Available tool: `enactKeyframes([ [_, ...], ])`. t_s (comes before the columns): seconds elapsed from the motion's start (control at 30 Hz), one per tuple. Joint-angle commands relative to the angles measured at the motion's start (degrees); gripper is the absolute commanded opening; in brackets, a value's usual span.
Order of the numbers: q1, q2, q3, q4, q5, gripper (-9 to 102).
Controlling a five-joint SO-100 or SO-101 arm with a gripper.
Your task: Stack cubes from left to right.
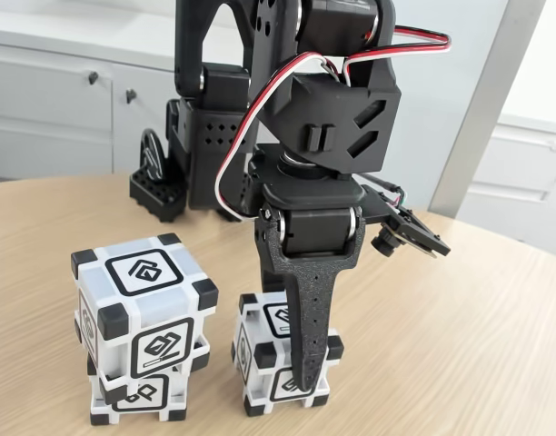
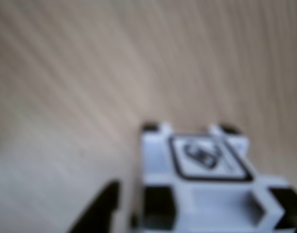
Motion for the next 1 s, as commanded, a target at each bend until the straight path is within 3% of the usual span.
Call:
enactKeyframes([
  [0.0,0.44,0.09,-0.88,0.26,-0.35,29],
  [0.97,0.70,1.49,-2.02,1.49,2.11,15],
])
